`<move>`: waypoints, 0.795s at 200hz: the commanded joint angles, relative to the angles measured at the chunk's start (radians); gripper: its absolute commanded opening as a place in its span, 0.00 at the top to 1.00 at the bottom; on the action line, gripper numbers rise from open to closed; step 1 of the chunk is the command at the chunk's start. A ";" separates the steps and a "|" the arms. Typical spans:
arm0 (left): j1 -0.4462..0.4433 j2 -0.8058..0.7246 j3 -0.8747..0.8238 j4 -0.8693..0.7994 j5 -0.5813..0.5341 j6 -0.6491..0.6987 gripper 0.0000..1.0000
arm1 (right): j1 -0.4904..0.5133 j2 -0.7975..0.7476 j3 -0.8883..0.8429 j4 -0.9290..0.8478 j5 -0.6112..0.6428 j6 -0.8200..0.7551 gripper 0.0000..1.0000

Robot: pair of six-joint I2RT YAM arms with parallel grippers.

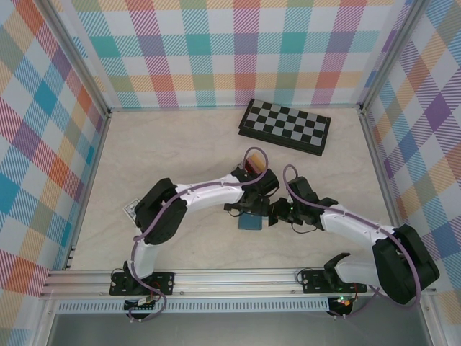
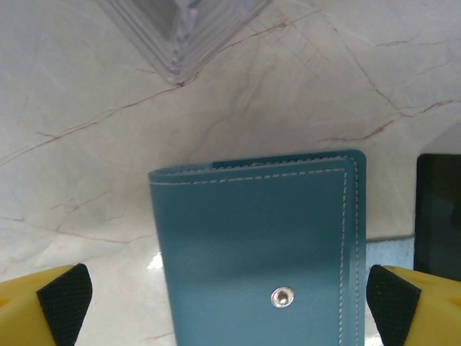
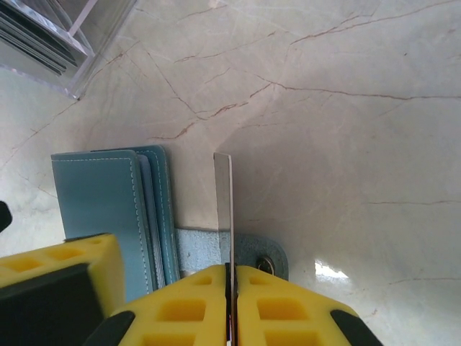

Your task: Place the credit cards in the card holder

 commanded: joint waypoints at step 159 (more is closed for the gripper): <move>0.032 -0.031 -0.035 -0.021 -0.040 -0.034 0.03 | -0.027 0.013 -0.004 -0.108 0.078 0.008 0.89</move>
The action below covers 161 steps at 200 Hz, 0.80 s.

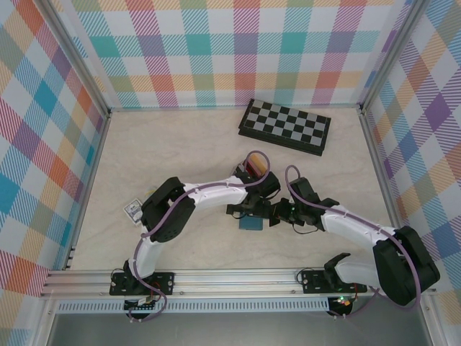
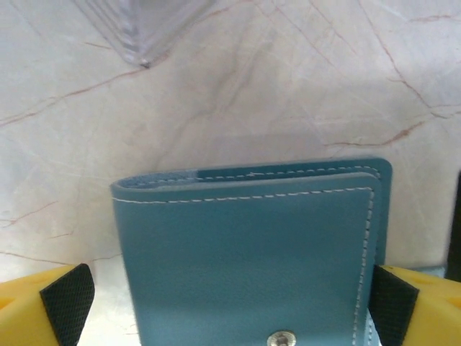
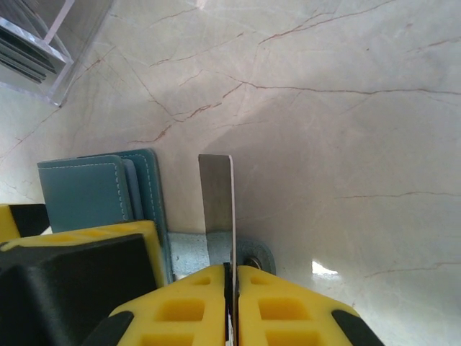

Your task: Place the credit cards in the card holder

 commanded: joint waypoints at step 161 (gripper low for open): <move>0.118 -0.343 -0.308 0.140 0.063 0.037 0.32 | -0.019 0.061 0.058 -0.119 0.066 -0.029 0.90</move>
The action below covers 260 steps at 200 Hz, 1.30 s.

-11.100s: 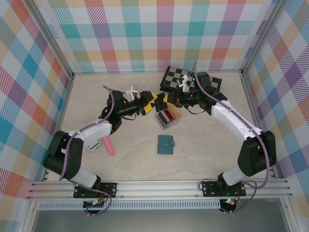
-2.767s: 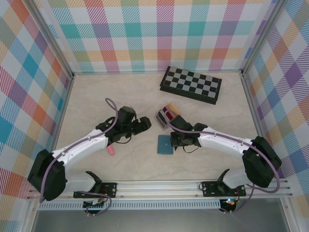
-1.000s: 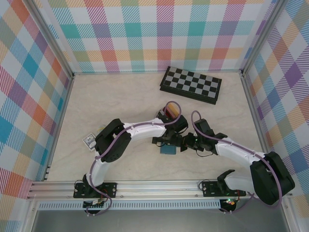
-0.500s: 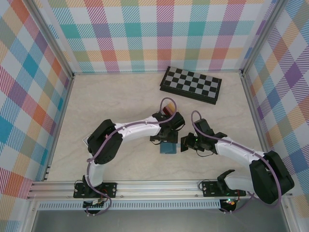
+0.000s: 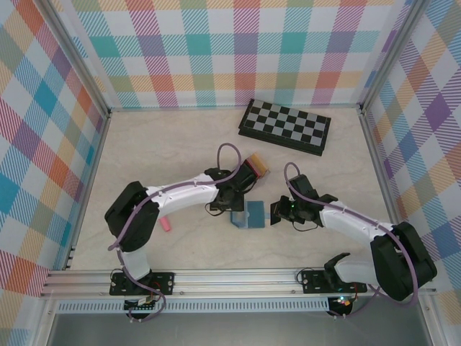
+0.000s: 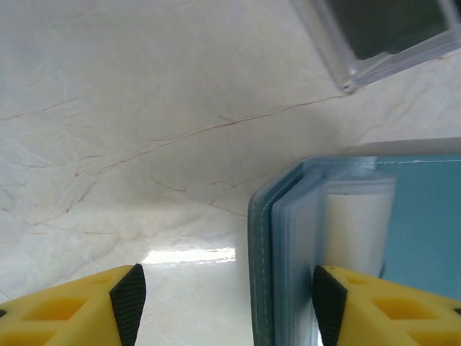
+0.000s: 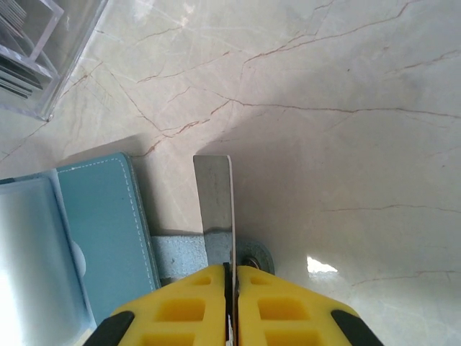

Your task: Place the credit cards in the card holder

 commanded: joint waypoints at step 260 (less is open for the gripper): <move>0.104 -0.184 -0.299 0.427 0.251 -0.035 0.98 | 0.052 -0.069 0.069 0.119 -0.083 -0.149 0.90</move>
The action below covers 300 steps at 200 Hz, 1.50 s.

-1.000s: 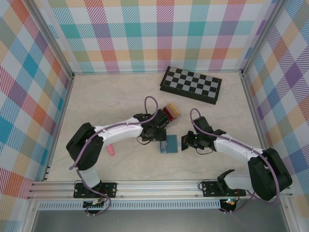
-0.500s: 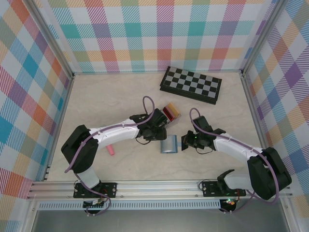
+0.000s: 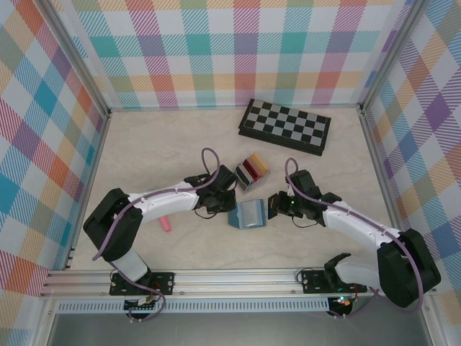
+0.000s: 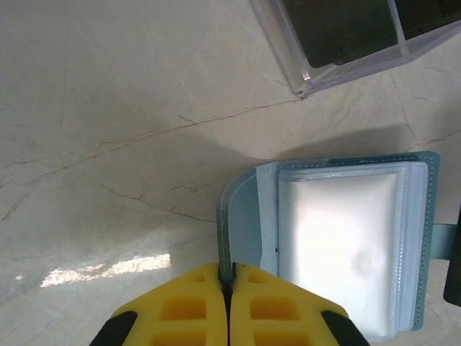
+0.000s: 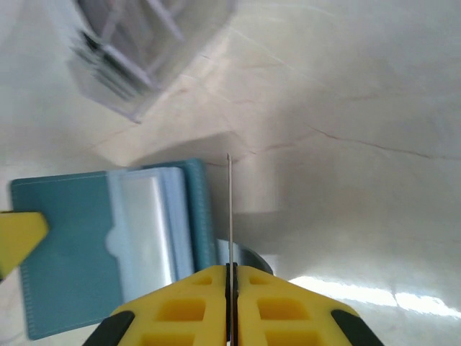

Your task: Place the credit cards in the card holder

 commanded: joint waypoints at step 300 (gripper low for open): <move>0.020 -0.011 -0.066 0.082 0.053 -0.037 1.00 | 0.103 0.096 0.041 0.186 -0.059 0.025 0.91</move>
